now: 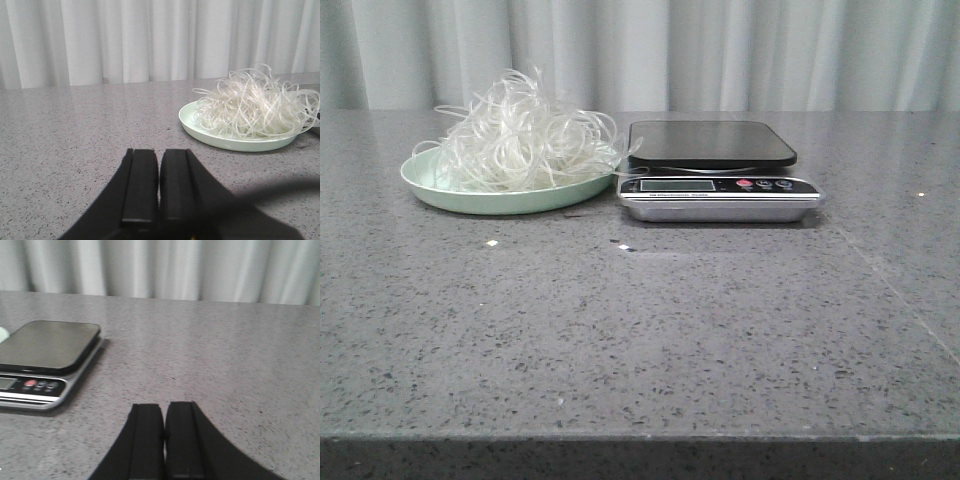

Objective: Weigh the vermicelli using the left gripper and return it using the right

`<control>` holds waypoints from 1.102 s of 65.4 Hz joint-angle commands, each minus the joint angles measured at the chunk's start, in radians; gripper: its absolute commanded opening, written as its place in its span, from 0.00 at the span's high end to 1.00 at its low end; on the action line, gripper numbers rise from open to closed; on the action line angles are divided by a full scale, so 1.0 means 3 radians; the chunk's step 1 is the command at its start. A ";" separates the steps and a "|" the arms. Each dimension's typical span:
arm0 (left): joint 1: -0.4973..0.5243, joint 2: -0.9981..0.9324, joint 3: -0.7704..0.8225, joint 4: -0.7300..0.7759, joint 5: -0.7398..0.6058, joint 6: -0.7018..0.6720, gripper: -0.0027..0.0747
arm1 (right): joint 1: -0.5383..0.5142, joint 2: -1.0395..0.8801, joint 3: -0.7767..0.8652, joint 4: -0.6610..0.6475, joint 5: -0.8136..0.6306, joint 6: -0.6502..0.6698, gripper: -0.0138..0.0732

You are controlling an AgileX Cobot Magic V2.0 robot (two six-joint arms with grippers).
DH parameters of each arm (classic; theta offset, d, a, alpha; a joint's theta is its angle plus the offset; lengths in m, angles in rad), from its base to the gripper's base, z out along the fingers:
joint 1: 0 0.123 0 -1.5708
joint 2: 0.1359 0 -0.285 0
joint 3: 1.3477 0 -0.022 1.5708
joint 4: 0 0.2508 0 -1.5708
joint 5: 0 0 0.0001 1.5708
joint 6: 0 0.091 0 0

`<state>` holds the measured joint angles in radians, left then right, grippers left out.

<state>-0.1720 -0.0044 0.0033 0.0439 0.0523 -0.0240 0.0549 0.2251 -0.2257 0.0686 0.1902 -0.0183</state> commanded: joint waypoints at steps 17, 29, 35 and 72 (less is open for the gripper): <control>-0.0028 -0.0073 0.0022 -0.0001 -0.0265 -0.0005 0.79 | -0.0056 -0.0781 0.0750 -0.0027 -0.1060 -0.0023 0.63; -0.0028 -0.0066 0.0022 -0.0001 -0.0265 -0.0005 0.79 | -0.0060 -0.0838 0.0819 -0.0023 -0.1062 -0.0023 0.63; -0.0028 -0.0066 0.0022 -0.0001 -0.0265 -0.0005 0.79 | -0.0060 -0.0838 0.0819 -0.0023 -0.1066 -0.0020 0.63; -0.0028 -0.0066 0.0022 -0.0001 -0.0265 -0.0005 0.79 | -0.0060 -0.0841 0.0819 -0.0023 -0.1066 -0.0020 0.63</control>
<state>-0.1720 -0.0044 0.0033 0.0439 0.0487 -0.0240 0.0420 -0.0095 0.0280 0.0686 -0.0412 -0.0183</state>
